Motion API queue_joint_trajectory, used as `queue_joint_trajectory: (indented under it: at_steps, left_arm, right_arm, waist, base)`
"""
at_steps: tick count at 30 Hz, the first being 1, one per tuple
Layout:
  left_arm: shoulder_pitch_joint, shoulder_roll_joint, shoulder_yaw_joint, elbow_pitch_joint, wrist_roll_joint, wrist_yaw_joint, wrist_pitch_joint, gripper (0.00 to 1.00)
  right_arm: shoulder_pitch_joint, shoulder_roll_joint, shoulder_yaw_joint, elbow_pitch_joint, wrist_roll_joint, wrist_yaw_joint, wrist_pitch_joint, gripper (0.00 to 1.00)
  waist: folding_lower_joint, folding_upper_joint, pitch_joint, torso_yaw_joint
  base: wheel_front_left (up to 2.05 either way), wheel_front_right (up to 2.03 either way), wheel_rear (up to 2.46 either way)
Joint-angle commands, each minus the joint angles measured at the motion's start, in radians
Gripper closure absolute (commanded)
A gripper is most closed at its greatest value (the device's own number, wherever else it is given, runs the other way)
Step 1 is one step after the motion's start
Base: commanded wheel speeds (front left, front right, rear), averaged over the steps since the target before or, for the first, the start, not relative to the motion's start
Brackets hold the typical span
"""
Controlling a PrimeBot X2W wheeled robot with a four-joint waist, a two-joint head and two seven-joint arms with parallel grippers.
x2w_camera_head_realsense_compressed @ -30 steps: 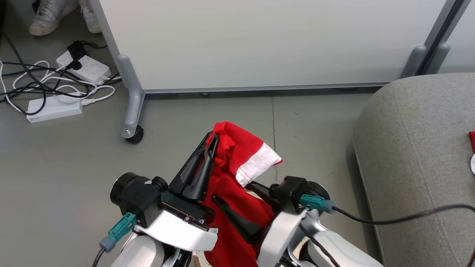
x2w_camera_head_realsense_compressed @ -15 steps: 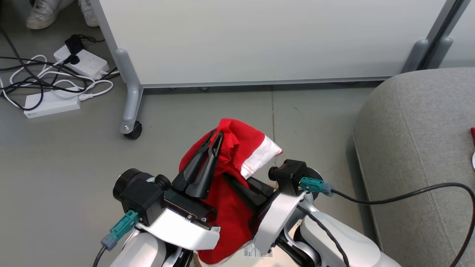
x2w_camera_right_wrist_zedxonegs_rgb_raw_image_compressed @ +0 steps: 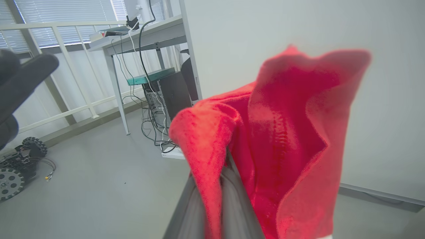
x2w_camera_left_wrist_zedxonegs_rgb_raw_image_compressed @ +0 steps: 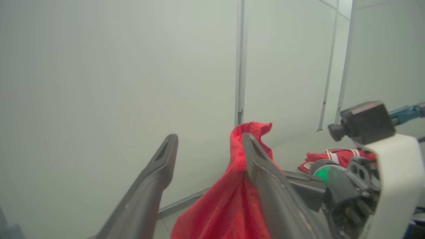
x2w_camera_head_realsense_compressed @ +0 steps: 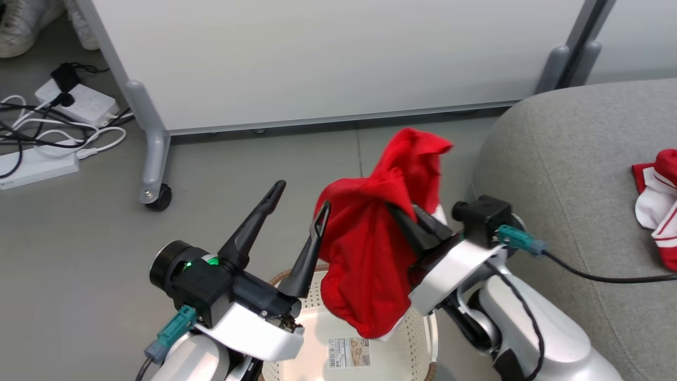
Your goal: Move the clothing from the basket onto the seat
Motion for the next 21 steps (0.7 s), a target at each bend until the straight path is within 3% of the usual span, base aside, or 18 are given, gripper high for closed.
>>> queue_joint_trajectory:
  at_steps: [1,14,21]
  left_arm:
    - [0.001,0.011,-0.006,0.006,0.005,-0.008,0.004,0.0]
    - [0.023,0.036,-0.145,0.101,0.038,-0.09,0.065,0.0]
    - [0.028,0.041,-0.177,0.13,0.041,-0.106,0.057,0.0]
  right_arm:
    - [0.012,-0.009,-0.023,-0.009,-0.016,0.001,-0.006,1.0]
    - [0.1,-0.032,-0.205,-0.062,-0.101,0.001,0.044,1.0]
    - [0.147,-0.027,-0.264,-0.104,-0.132,0.001,0.07,1.0]
  waist:
    - [0.0,0.0,0.006,-0.015]
    - [0.0,0.0,0.02,-0.119]
    - [0.0,0.0,0.039,-0.206]
  base:
    - [0.0,0.0,0.0]
    - [0.0,0.0,0.0]
    - [0.0,0.0,0.0]
